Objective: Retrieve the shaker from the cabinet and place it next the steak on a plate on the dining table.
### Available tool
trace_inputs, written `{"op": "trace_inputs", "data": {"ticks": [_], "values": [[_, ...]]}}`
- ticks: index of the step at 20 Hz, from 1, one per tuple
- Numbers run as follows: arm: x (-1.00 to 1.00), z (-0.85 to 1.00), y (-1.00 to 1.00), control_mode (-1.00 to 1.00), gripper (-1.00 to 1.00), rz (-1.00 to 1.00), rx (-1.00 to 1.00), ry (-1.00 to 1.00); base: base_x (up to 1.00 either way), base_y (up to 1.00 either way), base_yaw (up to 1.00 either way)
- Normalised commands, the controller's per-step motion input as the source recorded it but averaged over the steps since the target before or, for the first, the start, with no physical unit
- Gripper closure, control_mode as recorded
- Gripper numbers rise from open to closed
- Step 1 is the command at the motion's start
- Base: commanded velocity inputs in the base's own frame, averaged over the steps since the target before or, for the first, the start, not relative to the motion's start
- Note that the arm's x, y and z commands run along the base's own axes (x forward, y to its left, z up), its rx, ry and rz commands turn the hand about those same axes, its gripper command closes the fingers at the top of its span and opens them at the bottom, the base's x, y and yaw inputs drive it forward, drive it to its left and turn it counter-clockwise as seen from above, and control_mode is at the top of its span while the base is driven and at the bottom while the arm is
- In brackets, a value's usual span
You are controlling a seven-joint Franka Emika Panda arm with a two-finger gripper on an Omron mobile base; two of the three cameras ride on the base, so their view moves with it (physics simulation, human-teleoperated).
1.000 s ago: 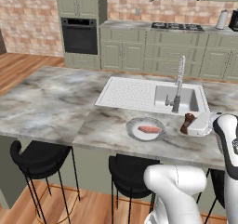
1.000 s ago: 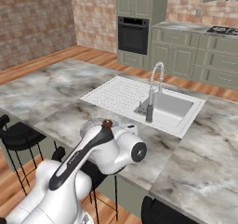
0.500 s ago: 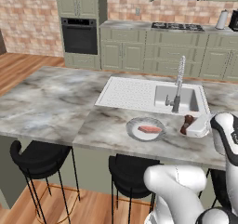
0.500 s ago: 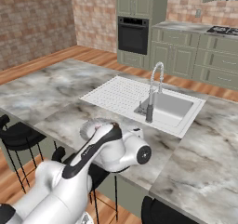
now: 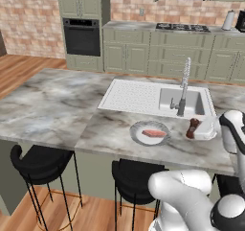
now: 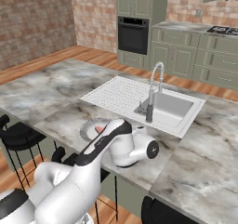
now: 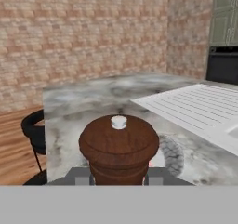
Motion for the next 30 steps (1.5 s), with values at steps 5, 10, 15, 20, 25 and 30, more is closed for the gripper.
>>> {"op": "trace_inputs", "data": {"ticks": [5,10,15,20,25,30], "values": [[0.04,-0.14,-0.04,-1.00,1.00,0.14,0.00,0.02,0.00,0.00,0.00],[0.12,-0.29,0.00,-1.00,1.00,0.11,0.00,0.00,0.00,0.00,0.00],[0.21,-0.28,0.00,-1.00,1.00,0.06,0.00,0.00,0.00,0.00,0.00],[0.31,-0.18,0.00,-1.00,1.00,0.01,0.00,0.00,0.00,0.00,0.00],[0.27,-0.19,0.00,-1.00,1.00,0.00,0.00,0.00,0.00,0.00,0.00],[0.04,-0.28,0.00,-1.00,1.00,0.00,0.00,0.00,0.00,0.00,0.00]]}}
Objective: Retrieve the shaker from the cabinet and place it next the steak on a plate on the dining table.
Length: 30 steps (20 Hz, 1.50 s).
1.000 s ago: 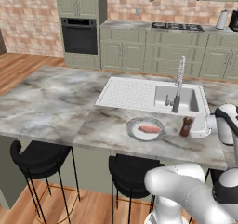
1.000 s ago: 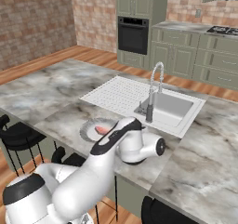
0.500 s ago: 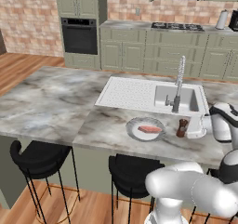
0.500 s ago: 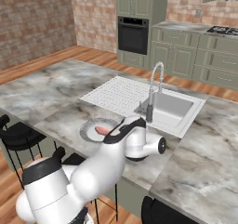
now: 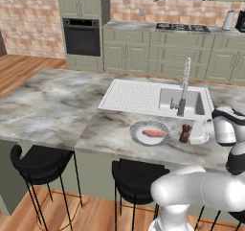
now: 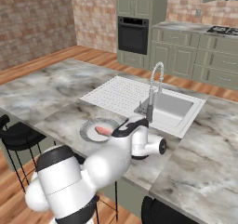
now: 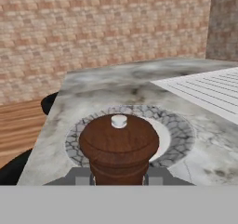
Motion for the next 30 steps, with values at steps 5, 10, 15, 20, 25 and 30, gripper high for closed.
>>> {"op": "trace_inputs", "data": {"ticks": [5,10,15,20,25,30], "values": [[0.09,-0.28,0.00,-1.00,1.00,0.00,0.00,0.00,0.00,0.00,0.00],[0.28,-0.20,0.00,-1.00,1.00,0.00,0.00,0.00,0.00,0.00,0.00],[0.36,-0.18,0.00,-1.00,1.00,0.00,0.00,-0.01,0.00,0.00,0.00],[0.22,-0.34,-0.06,-1.00,1.00,0.00,0.00,-0.06,0.00,0.00,0.00],[0.09,-0.37,-0.13,-1.00,-1.00,0.00,0.00,-0.06,0.00,0.00,0.00],[0.02,-0.19,-0.11,-1.00,-1.00,0.00,0.00,-0.02,0.00,0.00,0.00]]}}
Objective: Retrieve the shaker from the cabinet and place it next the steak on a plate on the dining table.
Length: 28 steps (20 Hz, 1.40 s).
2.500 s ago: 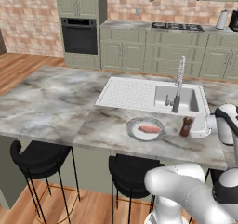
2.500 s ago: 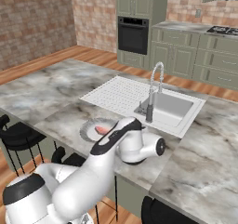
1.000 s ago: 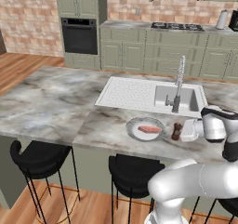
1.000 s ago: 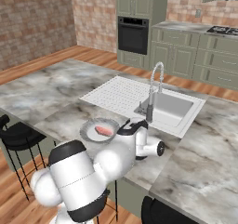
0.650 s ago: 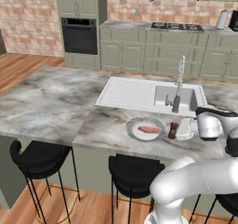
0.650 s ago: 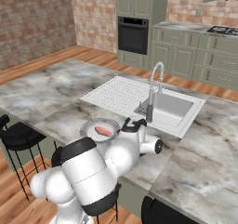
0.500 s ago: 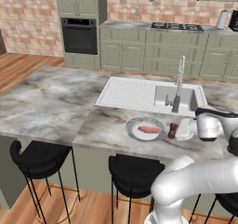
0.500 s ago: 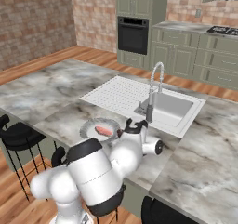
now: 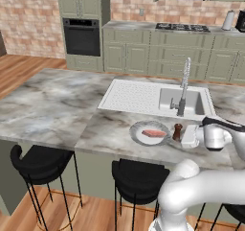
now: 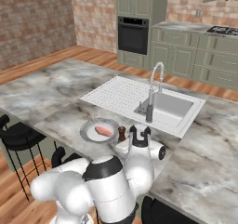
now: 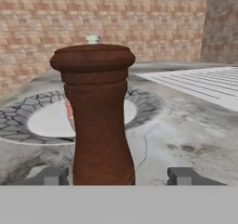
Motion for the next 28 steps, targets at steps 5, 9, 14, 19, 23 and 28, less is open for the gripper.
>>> {"op": "trace_inputs", "data": {"ticks": [5,9,14,19,23,28], "values": [[0.03,-0.08,-0.04,-1.00,-1.00,0.00,0.00,0.00,0.00,0.00,0.00],[-0.23,0.02,-0.02,-1.00,-1.00,0.00,0.00,0.00,0.00,0.00,0.00],[-0.50,0.78,-0.02,-1.00,-1.00,0.00,-0.02,0.01,0.00,0.00,0.00],[-0.89,1.00,-0.01,-1.00,-1.00,-0.02,-0.09,0.03,0.00,0.00,0.00],[-0.89,1.00,0.00,-1.00,-1.00,-0.04,-0.17,0.03,0.00,0.00,0.00],[-0.96,0.69,0.10,-1.00,-1.00,-0.11,-0.20,0.16,0.00,0.00,0.00]]}}
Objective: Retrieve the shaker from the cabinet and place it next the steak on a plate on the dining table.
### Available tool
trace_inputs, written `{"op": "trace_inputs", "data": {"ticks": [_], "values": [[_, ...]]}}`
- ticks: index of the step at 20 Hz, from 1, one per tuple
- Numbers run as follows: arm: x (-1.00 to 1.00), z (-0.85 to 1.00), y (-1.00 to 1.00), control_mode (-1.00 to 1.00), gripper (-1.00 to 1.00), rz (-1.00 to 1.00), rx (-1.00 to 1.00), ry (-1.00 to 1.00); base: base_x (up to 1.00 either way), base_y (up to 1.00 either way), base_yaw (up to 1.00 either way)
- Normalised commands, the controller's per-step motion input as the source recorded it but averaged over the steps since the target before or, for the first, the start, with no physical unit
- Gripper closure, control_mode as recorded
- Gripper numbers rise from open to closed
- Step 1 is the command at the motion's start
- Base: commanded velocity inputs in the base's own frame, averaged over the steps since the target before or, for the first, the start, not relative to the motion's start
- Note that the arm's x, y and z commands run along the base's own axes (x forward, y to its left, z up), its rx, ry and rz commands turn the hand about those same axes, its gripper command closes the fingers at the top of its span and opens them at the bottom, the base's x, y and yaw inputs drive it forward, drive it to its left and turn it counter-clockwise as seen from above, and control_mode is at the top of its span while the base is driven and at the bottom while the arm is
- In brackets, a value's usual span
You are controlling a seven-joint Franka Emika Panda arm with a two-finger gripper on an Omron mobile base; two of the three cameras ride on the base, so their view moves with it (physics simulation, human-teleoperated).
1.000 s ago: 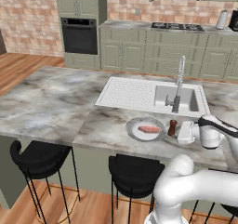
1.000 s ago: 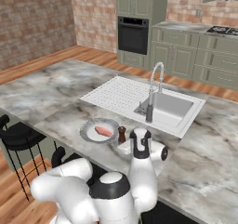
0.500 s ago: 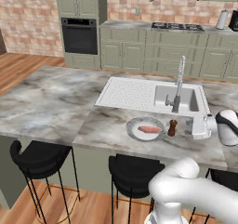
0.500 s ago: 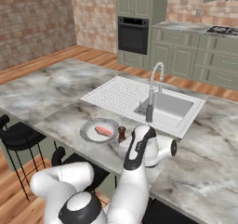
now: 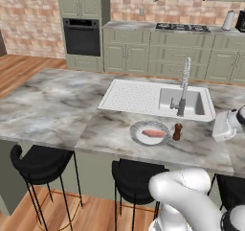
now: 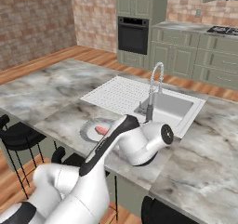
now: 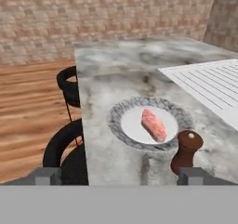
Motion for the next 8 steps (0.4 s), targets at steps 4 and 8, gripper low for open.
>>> {"op": "trace_inputs", "data": {"ticks": [4,8], "values": [[-0.99,0.39,0.17,-1.00,-1.00,-0.10,-0.22,0.12,0.00,0.00,0.00],[-1.00,0.21,0.19,-1.00,-1.00,-0.05,-0.18,0.02,0.00,0.00,0.00]]}}
